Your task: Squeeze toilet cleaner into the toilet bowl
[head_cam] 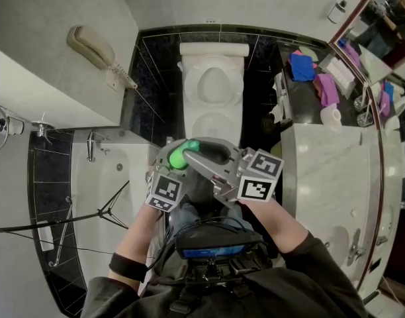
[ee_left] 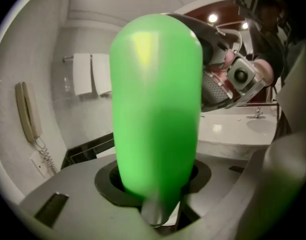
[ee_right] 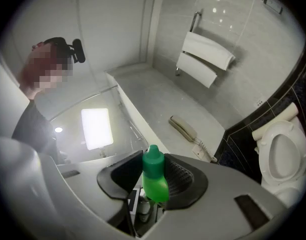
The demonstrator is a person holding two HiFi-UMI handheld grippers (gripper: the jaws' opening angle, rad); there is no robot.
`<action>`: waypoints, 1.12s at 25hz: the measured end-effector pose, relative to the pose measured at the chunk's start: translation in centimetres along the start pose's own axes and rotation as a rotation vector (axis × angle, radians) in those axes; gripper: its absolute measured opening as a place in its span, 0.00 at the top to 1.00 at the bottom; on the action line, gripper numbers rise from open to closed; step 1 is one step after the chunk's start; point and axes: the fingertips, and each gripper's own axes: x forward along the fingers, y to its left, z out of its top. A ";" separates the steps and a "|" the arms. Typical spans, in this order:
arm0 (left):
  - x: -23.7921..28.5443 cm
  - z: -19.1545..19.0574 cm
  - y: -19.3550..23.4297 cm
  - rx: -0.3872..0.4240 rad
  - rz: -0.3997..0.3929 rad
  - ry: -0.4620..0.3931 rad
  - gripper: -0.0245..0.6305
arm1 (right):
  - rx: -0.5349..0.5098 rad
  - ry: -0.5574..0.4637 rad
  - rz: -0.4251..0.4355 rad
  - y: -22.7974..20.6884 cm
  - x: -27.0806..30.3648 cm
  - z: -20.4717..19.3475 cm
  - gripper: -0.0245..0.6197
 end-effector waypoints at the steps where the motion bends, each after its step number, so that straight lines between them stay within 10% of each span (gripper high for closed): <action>1: -0.2 0.3 -0.7 -0.011 -0.047 -0.008 0.67 | -0.025 0.006 0.026 0.3 0.0 0.0 0.73; 9: -2.6 1.7 -5.7 -0.092 -0.394 -0.073 0.67 | -0.215 0.043 0.290 4.2 -0.7 0.0 0.73; 19: -5.1 3.3 -9.7 -0.083 -0.641 -0.100 0.67 | -0.349 0.120 0.518 7.8 -2.5 -0.3 0.73; 25: -4.7 3.8 -9.3 -0.084 -0.599 -0.106 0.67 | -0.307 0.074 0.481 7.1 -2.5 0.4 0.71; 28: -3.7 3.4 -8.0 -0.047 -0.482 -0.105 0.67 | -0.272 0.026 0.388 5.5 -2.1 0.9 0.46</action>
